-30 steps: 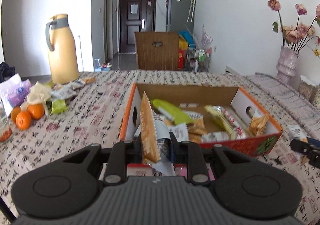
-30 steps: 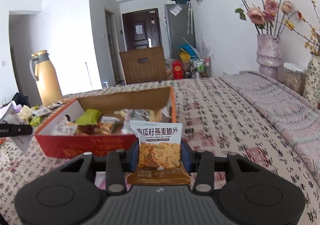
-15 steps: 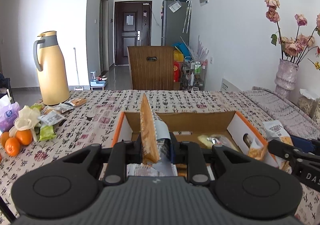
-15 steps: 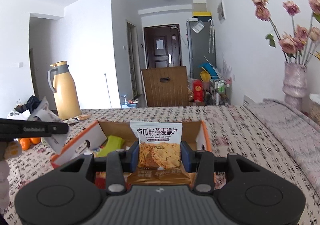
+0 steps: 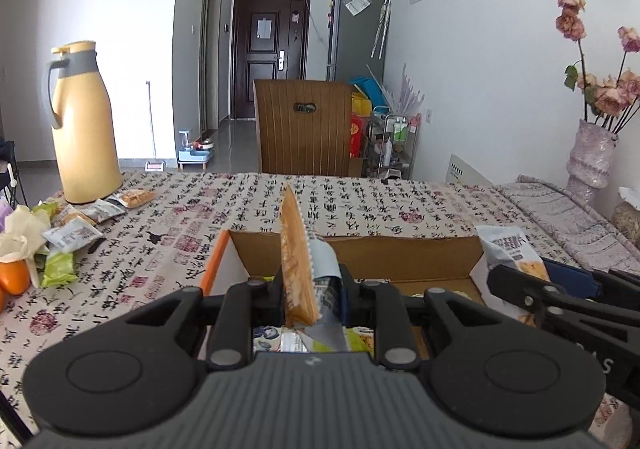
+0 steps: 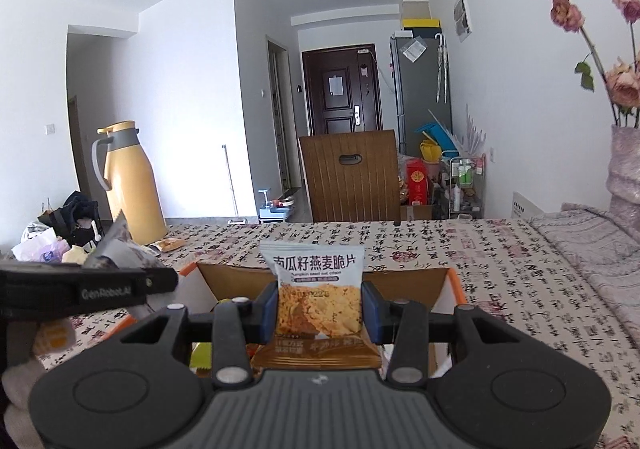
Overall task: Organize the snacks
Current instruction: 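Open both grippers to drop the packets into the box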
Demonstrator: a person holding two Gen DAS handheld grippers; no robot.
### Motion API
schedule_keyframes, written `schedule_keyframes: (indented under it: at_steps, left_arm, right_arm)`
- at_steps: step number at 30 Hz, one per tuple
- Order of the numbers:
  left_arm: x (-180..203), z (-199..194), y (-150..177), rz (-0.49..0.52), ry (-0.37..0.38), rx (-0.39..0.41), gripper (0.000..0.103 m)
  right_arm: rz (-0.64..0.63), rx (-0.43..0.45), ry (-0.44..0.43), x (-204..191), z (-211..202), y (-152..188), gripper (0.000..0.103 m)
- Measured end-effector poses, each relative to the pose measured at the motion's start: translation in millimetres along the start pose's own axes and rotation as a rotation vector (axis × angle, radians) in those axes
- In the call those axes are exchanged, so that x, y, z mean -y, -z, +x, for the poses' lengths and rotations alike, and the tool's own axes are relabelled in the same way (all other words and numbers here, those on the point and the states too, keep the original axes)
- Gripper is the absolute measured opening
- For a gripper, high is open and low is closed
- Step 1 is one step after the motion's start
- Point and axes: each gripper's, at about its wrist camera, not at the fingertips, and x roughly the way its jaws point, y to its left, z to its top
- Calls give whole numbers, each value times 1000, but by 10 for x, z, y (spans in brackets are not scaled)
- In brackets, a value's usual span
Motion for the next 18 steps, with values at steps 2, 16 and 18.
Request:
schedule_keyframes:
  at_steps: [2, 16, 18]
  left_arm:
    - [-7, 91, 33, -2, -7, -15, 23]
    - [-140, 191, 139, -41, -57, -26, 85]
    - [-177, 156, 127, -62, -75, -9, 98]
  right_arm:
    - [0, -14, 1, 7, 126, 26, 41]
    - [51, -94, 29, 133, 324, 201, 74]
    - [62, -69, 45, 157, 269, 192, 92]
